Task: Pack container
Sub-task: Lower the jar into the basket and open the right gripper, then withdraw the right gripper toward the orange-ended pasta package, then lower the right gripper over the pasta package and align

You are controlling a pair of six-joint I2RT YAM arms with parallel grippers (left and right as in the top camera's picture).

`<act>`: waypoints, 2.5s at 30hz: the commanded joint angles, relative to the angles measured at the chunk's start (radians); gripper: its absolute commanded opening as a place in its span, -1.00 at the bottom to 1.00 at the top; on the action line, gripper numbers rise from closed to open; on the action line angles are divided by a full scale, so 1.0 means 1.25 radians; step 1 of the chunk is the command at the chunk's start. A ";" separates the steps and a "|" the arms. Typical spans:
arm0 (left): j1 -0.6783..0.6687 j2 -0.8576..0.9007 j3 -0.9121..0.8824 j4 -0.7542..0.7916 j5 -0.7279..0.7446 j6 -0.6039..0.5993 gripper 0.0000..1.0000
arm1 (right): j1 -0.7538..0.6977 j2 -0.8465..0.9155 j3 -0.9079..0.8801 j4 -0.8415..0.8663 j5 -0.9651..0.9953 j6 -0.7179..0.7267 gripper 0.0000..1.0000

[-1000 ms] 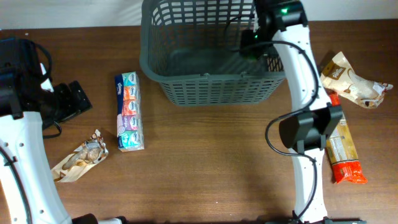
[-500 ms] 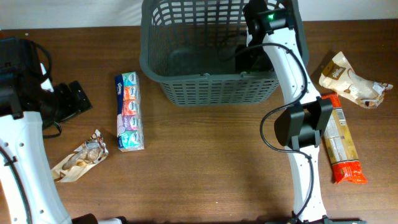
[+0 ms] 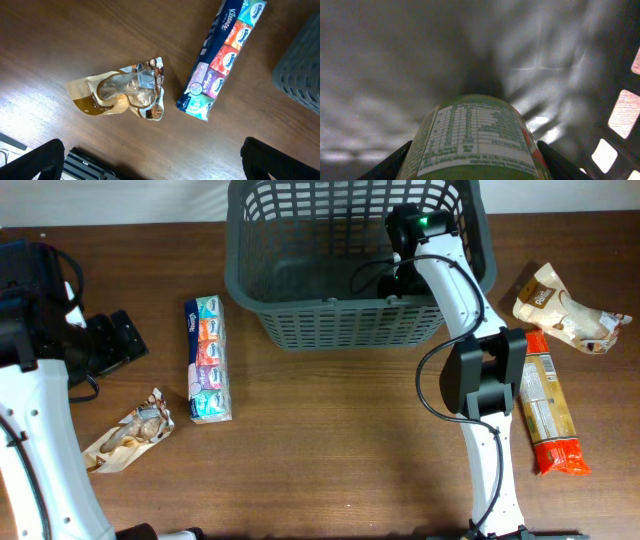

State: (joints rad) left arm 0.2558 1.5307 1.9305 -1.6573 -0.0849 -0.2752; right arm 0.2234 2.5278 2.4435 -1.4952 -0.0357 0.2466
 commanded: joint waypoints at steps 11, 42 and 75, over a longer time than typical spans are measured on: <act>0.004 0.003 -0.002 -0.001 0.002 0.012 0.99 | 0.003 -0.002 0.082 -0.034 -0.005 -0.006 0.98; 0.004 0.003 -0.002 -0.001 0.002 0.012 0.99 | -0.311 -0.668 0.302 -0.163 0.026 -0.051 0.98; 0.004 0.003 -0.002 -0.001 0.002 0.012 0.99 | -0.339 -0.643 -0.533 -0.014 0.183 -0.342 0.98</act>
State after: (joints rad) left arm 0.2558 1.5307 1.9297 -1.6573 -0.0849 -0.2752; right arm -0.1684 1.7069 1.7920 -1.5162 0.2398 -0.1047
